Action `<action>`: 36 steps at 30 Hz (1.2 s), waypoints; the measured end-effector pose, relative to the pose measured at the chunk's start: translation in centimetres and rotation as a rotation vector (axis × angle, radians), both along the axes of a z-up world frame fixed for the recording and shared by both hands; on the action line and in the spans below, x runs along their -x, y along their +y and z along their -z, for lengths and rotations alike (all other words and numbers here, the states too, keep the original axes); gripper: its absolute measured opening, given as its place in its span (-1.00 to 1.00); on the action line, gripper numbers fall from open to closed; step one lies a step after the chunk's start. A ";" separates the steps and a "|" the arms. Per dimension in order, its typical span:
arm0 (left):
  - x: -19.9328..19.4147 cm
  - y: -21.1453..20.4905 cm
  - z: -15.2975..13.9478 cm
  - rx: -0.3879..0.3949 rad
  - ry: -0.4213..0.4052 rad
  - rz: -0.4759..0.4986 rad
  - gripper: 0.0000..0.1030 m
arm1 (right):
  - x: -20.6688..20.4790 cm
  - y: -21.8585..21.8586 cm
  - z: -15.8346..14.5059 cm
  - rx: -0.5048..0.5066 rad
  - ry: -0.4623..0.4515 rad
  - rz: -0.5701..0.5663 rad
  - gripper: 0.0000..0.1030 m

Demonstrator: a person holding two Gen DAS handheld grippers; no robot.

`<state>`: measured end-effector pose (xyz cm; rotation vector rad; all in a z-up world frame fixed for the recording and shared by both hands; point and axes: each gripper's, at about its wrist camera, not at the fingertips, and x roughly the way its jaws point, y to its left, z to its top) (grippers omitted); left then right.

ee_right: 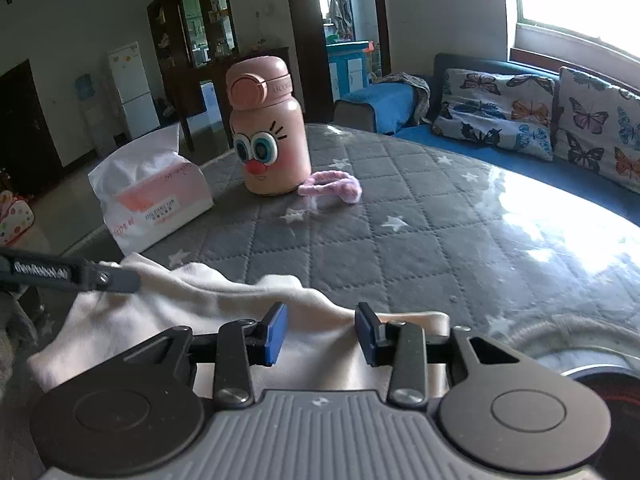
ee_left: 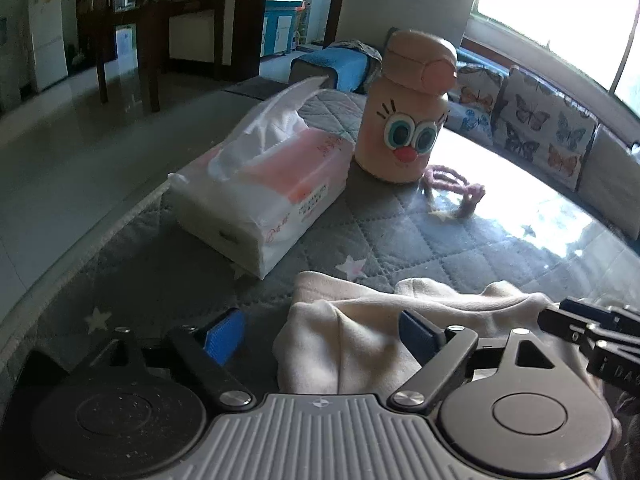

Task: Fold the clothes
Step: 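Lower the folded shirt onto the table and open both grippers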

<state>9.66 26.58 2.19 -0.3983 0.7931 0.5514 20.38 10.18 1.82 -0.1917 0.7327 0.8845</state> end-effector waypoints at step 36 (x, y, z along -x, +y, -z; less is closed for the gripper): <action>7.6 -6.4 0.3 -0.197 -0.013 0.081 0.90 | 11.2 -2.6 0.2 0.031 -0.098 -0.058 0.10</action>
